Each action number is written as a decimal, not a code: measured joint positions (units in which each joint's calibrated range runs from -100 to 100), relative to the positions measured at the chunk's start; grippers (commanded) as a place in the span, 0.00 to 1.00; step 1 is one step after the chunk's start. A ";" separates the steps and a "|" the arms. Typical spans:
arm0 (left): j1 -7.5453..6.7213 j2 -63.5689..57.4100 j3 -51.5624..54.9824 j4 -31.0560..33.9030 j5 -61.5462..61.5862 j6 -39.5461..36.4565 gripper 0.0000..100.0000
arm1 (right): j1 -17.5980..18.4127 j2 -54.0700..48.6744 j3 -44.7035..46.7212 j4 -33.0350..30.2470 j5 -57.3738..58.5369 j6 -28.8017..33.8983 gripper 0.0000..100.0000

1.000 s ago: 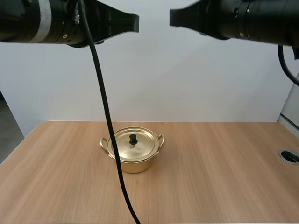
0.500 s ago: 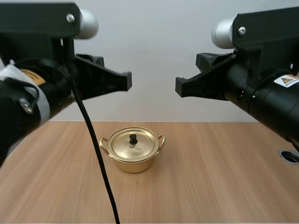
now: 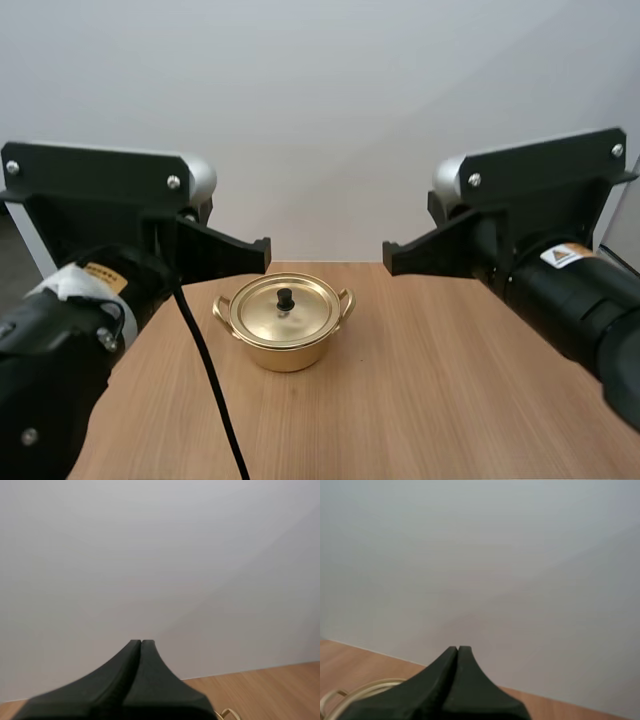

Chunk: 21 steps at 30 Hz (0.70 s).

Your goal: Open the pot, put the car inside, and close it

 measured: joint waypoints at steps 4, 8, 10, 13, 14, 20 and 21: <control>0.89 -2.00 8.12 0.10 -10.37 -2.30 0.00 | 0.19 -0.38 4.38 -1.86 -9.79 0.21 0.00; 1.53 -3.57 12.22 1.70 -17.20 -3.31 0.00 | 0.19 -0.38 6.02 1.29 -13.53 0.21 0.00; 1.96 -4.33 12.74 1.48 -17.91 -4.58 0.00 | 0.19 -0.51 7.57 4.69 -12.21 0.21 0.00; 2.39 -5.60 12.74 1.48 -15.09 -4.85 0.00 | 0.37 -2.52 9.90 8.14 -10.68 0.21 0.00; 2.39 -6.21 12.74 1.48 -13.57 -4.85 0.00 | 0.62 -3.43 10.77 8.63 -10.68 0.21 0.00; 2.39 -10.46 13.09 4.83 -4.83 -4.55 0.00 | 1.38 -8.79 15.54 9.00 -10.66 0.11 0.00; 2.39 -10.75 13.48 5.37 -4.83 -4.55 0.00 | 1.38 -9.17 15.98 8.69 -10.85 0.11 0.00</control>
